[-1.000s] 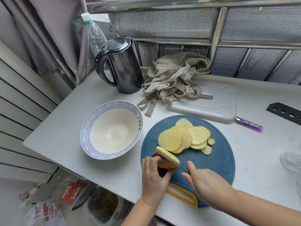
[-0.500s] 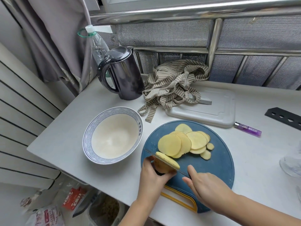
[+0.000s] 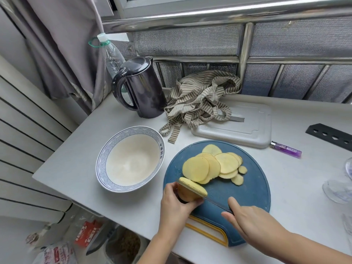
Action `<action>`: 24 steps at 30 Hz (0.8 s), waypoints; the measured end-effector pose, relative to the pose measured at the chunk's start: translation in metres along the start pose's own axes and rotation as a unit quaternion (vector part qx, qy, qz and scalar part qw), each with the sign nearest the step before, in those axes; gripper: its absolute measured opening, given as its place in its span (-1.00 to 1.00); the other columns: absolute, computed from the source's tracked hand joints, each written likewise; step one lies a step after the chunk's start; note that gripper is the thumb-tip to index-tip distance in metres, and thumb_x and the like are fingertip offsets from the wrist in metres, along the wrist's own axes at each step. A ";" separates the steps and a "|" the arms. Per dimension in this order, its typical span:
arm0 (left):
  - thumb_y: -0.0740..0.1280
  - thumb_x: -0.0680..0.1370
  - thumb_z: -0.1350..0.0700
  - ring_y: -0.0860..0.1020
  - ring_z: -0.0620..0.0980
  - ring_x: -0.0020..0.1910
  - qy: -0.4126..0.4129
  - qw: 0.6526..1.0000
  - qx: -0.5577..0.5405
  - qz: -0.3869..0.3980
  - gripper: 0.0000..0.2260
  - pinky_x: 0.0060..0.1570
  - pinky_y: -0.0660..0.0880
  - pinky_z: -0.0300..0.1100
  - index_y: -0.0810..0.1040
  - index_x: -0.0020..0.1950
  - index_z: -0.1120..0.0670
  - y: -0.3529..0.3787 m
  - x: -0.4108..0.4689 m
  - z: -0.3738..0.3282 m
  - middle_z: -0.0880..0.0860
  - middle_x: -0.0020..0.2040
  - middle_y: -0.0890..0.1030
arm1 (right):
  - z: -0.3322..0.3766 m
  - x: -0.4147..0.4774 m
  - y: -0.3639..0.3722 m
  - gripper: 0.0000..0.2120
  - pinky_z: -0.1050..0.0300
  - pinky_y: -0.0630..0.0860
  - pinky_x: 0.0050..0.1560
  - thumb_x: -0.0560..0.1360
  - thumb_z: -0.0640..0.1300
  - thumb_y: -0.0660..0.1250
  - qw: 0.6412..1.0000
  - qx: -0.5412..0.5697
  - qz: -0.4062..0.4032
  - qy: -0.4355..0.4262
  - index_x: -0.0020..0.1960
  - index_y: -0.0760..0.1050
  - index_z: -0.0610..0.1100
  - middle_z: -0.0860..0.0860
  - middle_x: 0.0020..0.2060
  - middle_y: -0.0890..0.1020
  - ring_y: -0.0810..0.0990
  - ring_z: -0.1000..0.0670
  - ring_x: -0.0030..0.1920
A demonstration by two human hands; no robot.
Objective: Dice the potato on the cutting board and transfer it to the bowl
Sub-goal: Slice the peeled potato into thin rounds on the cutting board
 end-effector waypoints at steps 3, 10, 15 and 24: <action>0.66 0.18 -0.03 0.50 -0.26 0.03 -0.012 1.000 -0.014 0.003 -0.34 -0.14 0.44 -0.52 0.37 0.13 -0.05 0.002 -0.004 -0.002 -0.18 0.05 0.51 | -0.002 -0.006 -0.004 -0.41 0.15 0.22 -0.37 0.23 0.37 -0.51 1.000 0.000 0.020 0.019 -0.10 0.06 0.04 0.07 -0.37 0.30 0.26 0.03 -0.41; 0.62 0.20 -0.15 0.48 -0.21 0.03 0.010 0.999 0.035 0.005 -0.40 -0.12 0.45 -0.42 0.30 0.03 -0.10 0.002 -0.005 -0.004 -0.10 0.05 0.48 | -0.004 0.003 0.004 -0.36 0.13 0.23 -0.37 0.26 0.45 -0.47 0.998 0.035 -0.009 0.058 -0.27 0.19 0.03 0.03 -0.37 0.38 0.33 0.02 -0.37; 0.60 0.21 -0.18 0.45 -0.18 0.01 0.030 0.997 0.076 0.014 -0.39 -0.14 0.42 -0.41 0.29 0.01 -0.04 0.001 0.001 -0.007 -0.10 0.03 0.43 | -0.008 0.010 0.001 -0.34 0.15 0.25 -0.37 0.37 0.46 -0.27 0.988 0.096 -0.003 0.118 -0.38 0.25 -0.07 0.00 -0.45 0.36 0.32 0.04 -0.43; 0.59 0.22 -0.19 0.44 -0.15 0.01 0.032 0.996 0.078 0.012 -0.39 -0.15 0.43 -0.39 0.29 0.01 -0.03 0.002 0.005 -0.009 -0.10 0.02 0.41 | -0.010 0.019 -0.002 -0.32 0.14 0.34 -0.29 0.34 0.53 -0.21 0.974 0.138 0.043 0.173 -0.41 0.19 -0.07 0.02 -0.48 0.31 0.30 0.04 -0.44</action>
Point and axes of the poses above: each hand's wrist, its own x-axis towards the middle knuckle, its own y-axis out of the palm, z = x × y, the point moved 2 cm from there along x, towards the middle knuckle
